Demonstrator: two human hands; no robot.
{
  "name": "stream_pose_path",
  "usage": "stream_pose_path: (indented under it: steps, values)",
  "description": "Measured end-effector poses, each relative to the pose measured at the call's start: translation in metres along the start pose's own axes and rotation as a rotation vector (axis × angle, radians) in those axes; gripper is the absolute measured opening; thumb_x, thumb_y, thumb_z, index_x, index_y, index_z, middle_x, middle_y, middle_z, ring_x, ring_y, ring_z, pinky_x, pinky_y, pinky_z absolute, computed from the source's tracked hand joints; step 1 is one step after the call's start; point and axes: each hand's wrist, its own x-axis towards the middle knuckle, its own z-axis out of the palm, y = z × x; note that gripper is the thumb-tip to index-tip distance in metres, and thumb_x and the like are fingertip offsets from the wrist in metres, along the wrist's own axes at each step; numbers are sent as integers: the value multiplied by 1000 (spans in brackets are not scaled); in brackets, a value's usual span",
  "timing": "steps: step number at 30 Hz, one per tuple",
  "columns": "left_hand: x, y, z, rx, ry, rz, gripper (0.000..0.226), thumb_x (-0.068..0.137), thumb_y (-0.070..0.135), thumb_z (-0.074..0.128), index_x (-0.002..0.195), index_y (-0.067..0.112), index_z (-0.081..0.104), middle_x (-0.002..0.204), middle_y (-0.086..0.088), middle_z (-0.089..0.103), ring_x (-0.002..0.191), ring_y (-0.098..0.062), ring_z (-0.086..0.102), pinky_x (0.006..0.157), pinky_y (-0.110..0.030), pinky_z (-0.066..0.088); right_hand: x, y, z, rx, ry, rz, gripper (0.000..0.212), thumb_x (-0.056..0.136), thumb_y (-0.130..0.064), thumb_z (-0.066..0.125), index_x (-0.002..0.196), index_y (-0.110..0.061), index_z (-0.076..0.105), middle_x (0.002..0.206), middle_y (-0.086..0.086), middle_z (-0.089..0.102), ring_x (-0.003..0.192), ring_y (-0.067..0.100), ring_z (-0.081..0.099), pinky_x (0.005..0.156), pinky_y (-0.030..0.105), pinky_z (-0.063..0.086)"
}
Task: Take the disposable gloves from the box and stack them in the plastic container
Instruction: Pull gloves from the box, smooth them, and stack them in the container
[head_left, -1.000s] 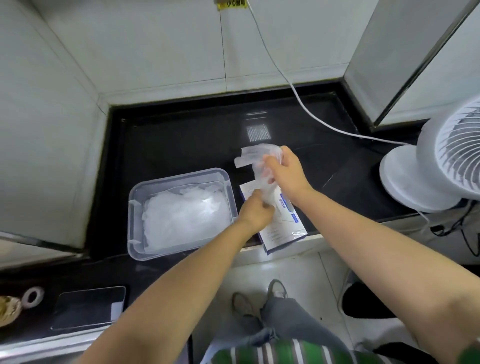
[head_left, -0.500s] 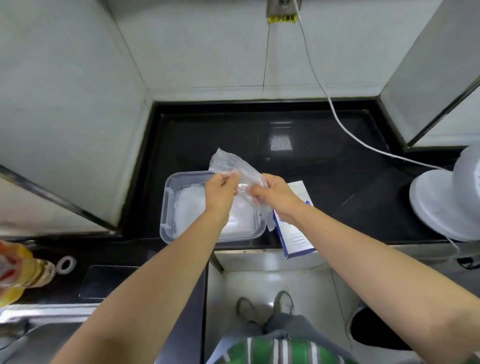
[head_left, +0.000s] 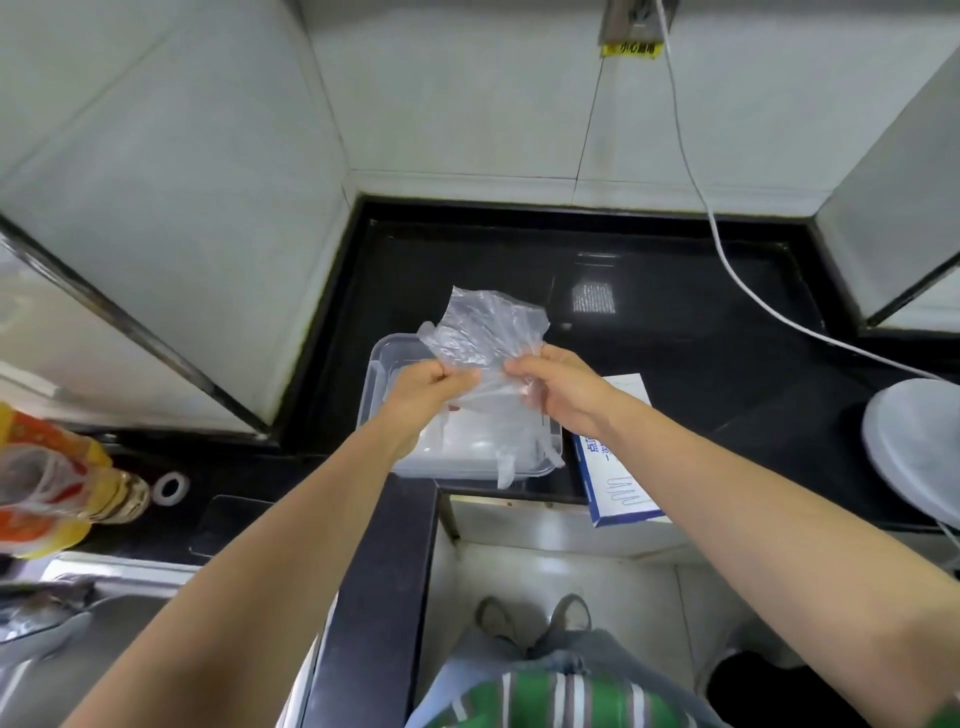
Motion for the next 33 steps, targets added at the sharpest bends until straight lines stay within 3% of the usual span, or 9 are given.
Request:
stream_pose_path:
  steps: [3, 7, 11, 17, 21, 25, 28, 31, 33]
  values:
    - [3, -4, -5, -206, 50, 7, 30, 76, 32, 78, 95, 11, 68, 97, -10, 69, 92, -24, 67, 82, -37, 54, 2, 2, 7, -121, 77, -27, 15, 89, -4, 67, 80, -14, 60, 75, 4, 60, 66, 11, 56, 53, 17, 43]
    - [3, -1, -8, -544, 153, -27, 18, 92, 30, 66, 90, 13, 64, 74, -3, 57, 72, -15, 58, 75, -30, 52, 9, 7, 7, 29, 225, -66, 5, 90, -3, 67, 94, -5, 66, 90, 12, 69, 84, 23, 67, 74, 30, 56]
    - [-1, -6, -4, -399, -137, -247, 74, 68, 60, 75, 125, 15, 63, 116, -10, 69, 109, -22, 64, 94, -36, 50, 11, 17, 16, 60, 190, -5, 11, 91, -6, 68, 102, -7, 68, 95, 6, 73, 95, 20, 70, 84, 35, 55]
    - [16, -14, 5, -350, 218, -112, 30, 87, 25, 72, 112, 9, 67, 110, -10, 70, 106, -26, 66, 87, -33, 53, 11, 24, 23, -9, 139, -2, 20, 88, -12, 73, 106, -8, 65, 93, 6, 70, 88, 17, 67, 72, 27, 53]
    - [16, -16, -6, -102, 196, -70, 12, 88, 22, 70, 99, 16, 66, 99, -9, 66, 96, -25, 64, 93, -41, 53, 17, 15, 16, -58, 215, -120, 18, 83, -27, 77, 88, -14, 65, 97, 7, 63, 87, 18, 63, 75, 29, 52]
    - [16, -20, -16, -84, 217, -108, 25, 86, 30, 73, 104, 13, 66, 87, -6, 60, 78, -17, 56, 80, -35, 52, 21, 13, 13, -259, 297, -117, 8, 91, -15, 67, 88, -8, 64, 81, 4, 62, 73, 17, 59, 64, 24, 50]
    - [18, -20, -22, -270, 295, -143, 30, 81, 39, 76, 98, 16, 67, 98, -7, 66, 92, -20, 63, 93, -39, 53, 24, 18, 14, -382, 369, -143, 15, 95, -14, 57, 80, -11, 56, 70, 2, 55, 65, 14, 50, 51, 20, 42]
    - [16, -15, -20, -323, 205, -276, 76, 60, 58, 83, 123, 21, 60, 116, -6, 66, 107, -25, 65, 97, -46, 51, 26, 23, 21, -517, 322, -122, 17, 100, -20, 51, 86, -15, 58, 72, 2, 59, 63, 12, 53, 44, 19, 44]
    - [18, -19, -17, -275, 210, -276, 70, 65, 50, 82, 124, 22, 57, 113, -6, 67, 103, -27, 67, 93, -48, 54, 26, 25, 25, -593, 310, -127, 16, 102, -19, 48, 90, -14, 57, 71, 4, 61, 59, 10, 53, 40, 17, 43]
